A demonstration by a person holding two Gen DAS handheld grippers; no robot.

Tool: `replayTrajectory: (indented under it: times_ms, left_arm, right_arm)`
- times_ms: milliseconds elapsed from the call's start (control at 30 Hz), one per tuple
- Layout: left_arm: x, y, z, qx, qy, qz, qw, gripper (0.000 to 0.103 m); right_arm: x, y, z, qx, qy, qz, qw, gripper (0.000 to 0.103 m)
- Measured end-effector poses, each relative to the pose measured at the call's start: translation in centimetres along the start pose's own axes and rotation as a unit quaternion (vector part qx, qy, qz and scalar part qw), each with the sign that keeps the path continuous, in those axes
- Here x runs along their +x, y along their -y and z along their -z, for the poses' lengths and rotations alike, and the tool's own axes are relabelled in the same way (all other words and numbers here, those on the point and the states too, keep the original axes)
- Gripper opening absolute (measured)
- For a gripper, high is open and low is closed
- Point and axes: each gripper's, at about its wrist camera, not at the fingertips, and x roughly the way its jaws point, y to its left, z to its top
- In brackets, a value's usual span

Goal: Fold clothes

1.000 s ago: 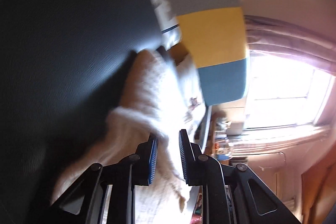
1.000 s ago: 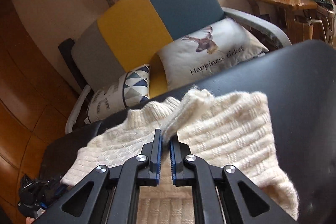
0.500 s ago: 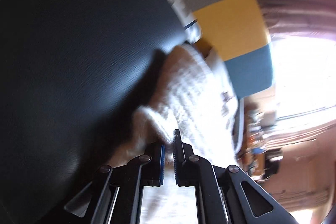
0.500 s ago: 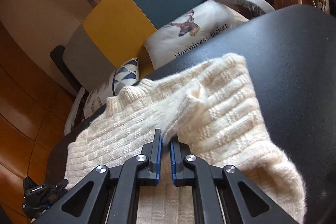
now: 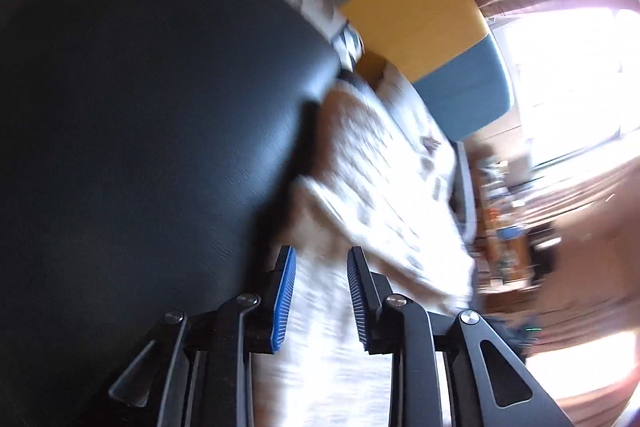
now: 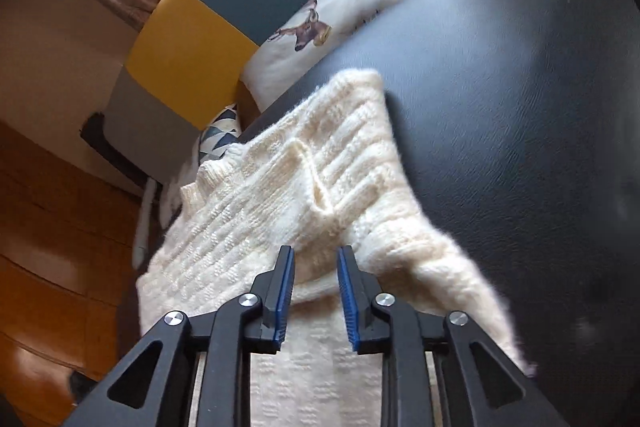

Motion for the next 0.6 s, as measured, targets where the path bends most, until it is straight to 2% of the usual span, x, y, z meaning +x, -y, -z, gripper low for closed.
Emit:
replayTrajectory:
  times_ms: [33,100,167,233,267,333,433,500,600]
  left_arm:
    - [-0.7,0.2,-0.1,0.017,0.005,-0.01,0.9998,0.041]
    - [-0.5,-0.3,-1.9,0.0,0.018,-0.01,0.9998,0.047]
    - [1.0,0.0,-3.3,-0.006,0.018,-0.006,0.9998,0.047]
    - [2.8,0.6,-4.6,-0.002,0.013,-0.003,0.9999,0.048]
    - [3.9,1.1,-5.3,0.005,0.01,-0.002,0.9999,0.049]
    - [4.6,-0.2,-5.9,0.011,-0.008,0.003,0.9999,0.05]
    - [7.9,0.0,-9.0,0.015,-0.039,0.001,0.9991,0.052]
    - [8.6,-0.1,-9.3,0.008,-0.046,0.029,0.9985,0.052]
    - [10.3,0.3,-9.9,0.009,-0.073,0.095,0.9927,0.051]
  right_arm:
    - [-0.7,-1.5,0.1,-0.049,0.015,0.009,0.999,0.027]
    - [-0.7,-4.5,0.4,-0.134,0.023,0.007,0.991,0.029]
    - [-0.1,-7.3,0.7,-0.207,0.023,0.008,0.978,0.03]
    - [1.7,-9.0,0.7,-0.237,0.014,0.03,0.971,0.03]
    - [2.8,-9.0,0.5,-0.231,0.001,0.029,0.973,0.03]
    - [4.8,-8.4,0.0,-0.205,-0.025,0.032,0.978,0.03]
    - [6.7,-7.1,-0.5,-0.173,-0.044,0.037,0.983,0.03]
    - [6.8,-6.5,-0.6,-0.163,-0.042,0.03,0.985,0.03]
    - [7.0,-6.6,-0.7,-0.172,-0.041,0.032,0.984,0.03]
